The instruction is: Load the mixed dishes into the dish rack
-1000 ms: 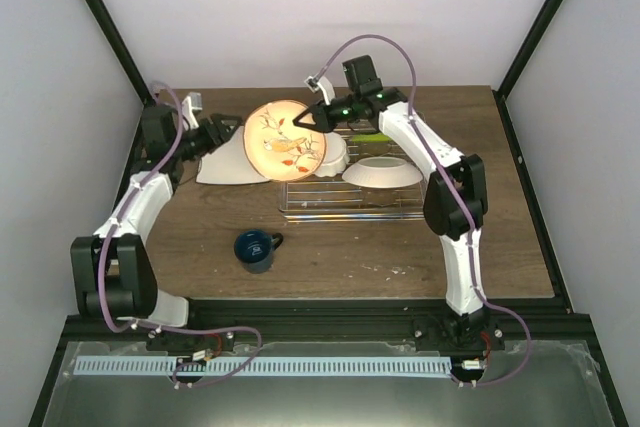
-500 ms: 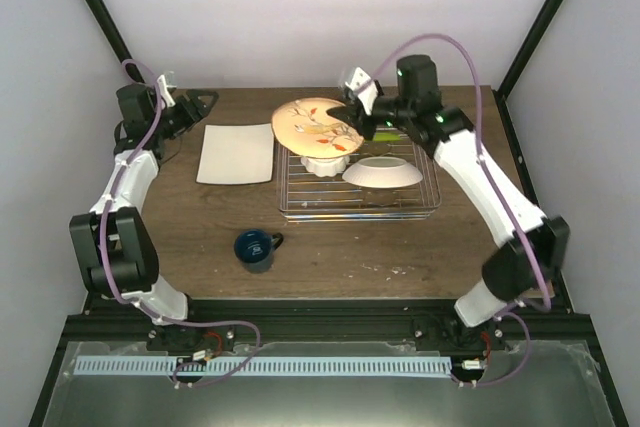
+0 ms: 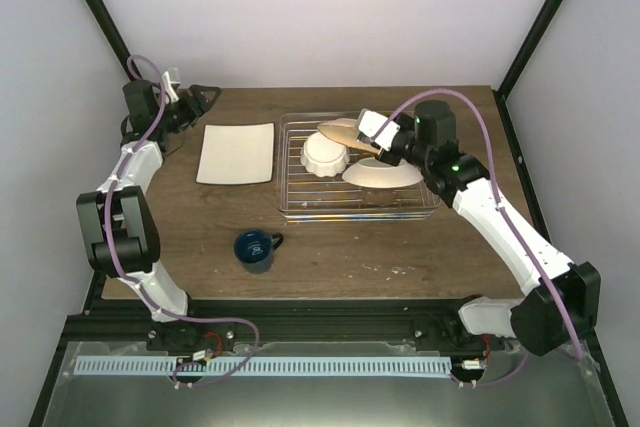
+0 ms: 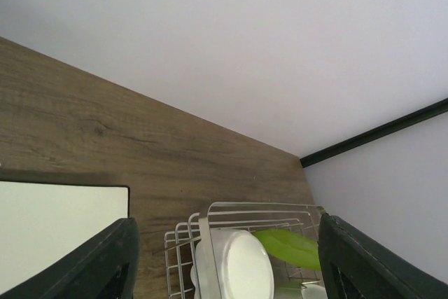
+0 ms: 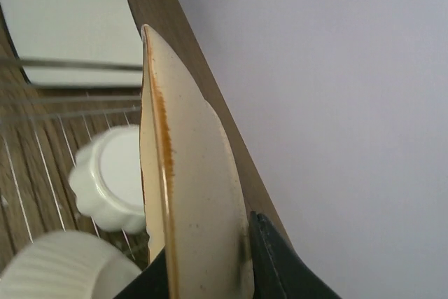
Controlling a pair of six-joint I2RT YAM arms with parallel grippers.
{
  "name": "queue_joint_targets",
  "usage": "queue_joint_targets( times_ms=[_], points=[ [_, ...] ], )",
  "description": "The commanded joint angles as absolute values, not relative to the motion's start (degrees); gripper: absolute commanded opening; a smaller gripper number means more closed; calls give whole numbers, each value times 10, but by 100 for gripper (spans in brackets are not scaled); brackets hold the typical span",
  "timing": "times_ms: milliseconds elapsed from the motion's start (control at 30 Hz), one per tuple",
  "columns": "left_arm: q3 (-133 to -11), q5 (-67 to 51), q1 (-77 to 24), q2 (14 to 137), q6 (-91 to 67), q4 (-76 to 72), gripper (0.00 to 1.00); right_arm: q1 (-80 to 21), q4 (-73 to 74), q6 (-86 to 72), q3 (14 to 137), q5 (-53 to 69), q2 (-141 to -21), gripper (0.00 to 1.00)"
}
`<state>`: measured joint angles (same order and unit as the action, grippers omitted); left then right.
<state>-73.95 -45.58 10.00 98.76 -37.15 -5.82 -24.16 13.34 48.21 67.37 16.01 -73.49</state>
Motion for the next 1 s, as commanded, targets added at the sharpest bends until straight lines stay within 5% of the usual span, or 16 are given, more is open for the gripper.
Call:
queue_joint_targets(
  times_ms=[0,967],
  points=[
    [-754,-462,101,991,-376,-101,72,-240,28,558,667,76,-688,1],
    [-736,-440,102,978,-334,-62,73,-260,-94,825,485,-48,-659,1]
  ],
)
